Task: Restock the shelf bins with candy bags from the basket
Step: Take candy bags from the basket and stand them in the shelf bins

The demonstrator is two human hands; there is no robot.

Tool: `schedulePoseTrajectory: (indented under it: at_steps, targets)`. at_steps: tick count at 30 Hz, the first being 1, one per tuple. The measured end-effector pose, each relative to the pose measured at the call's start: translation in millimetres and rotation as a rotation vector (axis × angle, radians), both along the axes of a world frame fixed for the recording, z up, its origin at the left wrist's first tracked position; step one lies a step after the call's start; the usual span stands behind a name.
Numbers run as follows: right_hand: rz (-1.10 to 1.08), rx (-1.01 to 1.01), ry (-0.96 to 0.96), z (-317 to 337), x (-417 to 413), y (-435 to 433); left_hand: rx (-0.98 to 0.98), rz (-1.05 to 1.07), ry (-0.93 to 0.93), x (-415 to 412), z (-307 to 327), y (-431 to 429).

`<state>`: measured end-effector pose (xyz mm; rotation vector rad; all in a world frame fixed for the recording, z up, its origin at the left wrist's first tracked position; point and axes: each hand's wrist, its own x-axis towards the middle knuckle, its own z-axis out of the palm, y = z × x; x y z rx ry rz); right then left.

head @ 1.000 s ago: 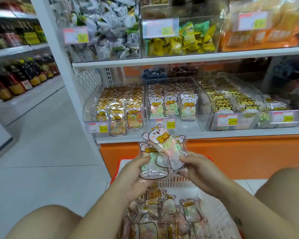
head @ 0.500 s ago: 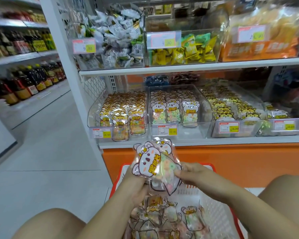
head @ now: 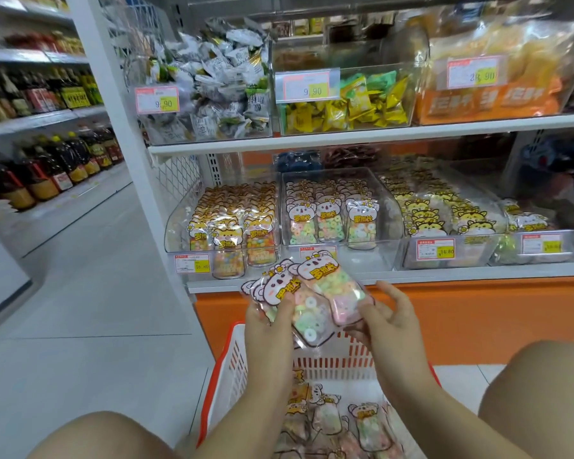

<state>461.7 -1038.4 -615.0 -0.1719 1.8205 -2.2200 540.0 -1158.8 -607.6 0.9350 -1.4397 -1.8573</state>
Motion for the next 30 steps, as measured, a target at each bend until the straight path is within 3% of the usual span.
schedulePoseTrajectory:
  at_steps: [5, 8, 13, 19, 26, 28, 30]
  targets:
    - [0.235, 0.269, 0.178, 15.3, 2.5, 5.1, 0.003, -0.010, 0.018, 0.2, 7.3, 1.9]
    - [0.310, 0.353, 0.189, 20.4, -8.1, 7.9, -0.056, -0.091, -0.043, 1.3, 7.7, 0.4]
    - [0.449, 0.302, 0.123, 28.2, -12.4, 0.6, -0.181, -0.146, -0.114, -0.9, 4.3, 5.6]
    - [0.431, 0.382, 0.269, 22.8, -22.6, -14.2, -0.125, -0.150, -0.015, -21.9, 19.5, 7.4]
    - [0.402, 0.221, 0.150, 58.1, -96.2, -35.4, -0.440, -0.328, -0.031, -84.7, 53.5, -38.8]
    - [0.450, 0.123, 0.182, 72.0, -123.9, -41.8, -0.524, -0.367, -0.024, -111.2, 66.9, -58.5]
    - [0.474, 0.156, 0.270, 82.7, -151.3, -51.8, -0.603, -0.443, -0.058, -134.6, 79.6, -79.5]
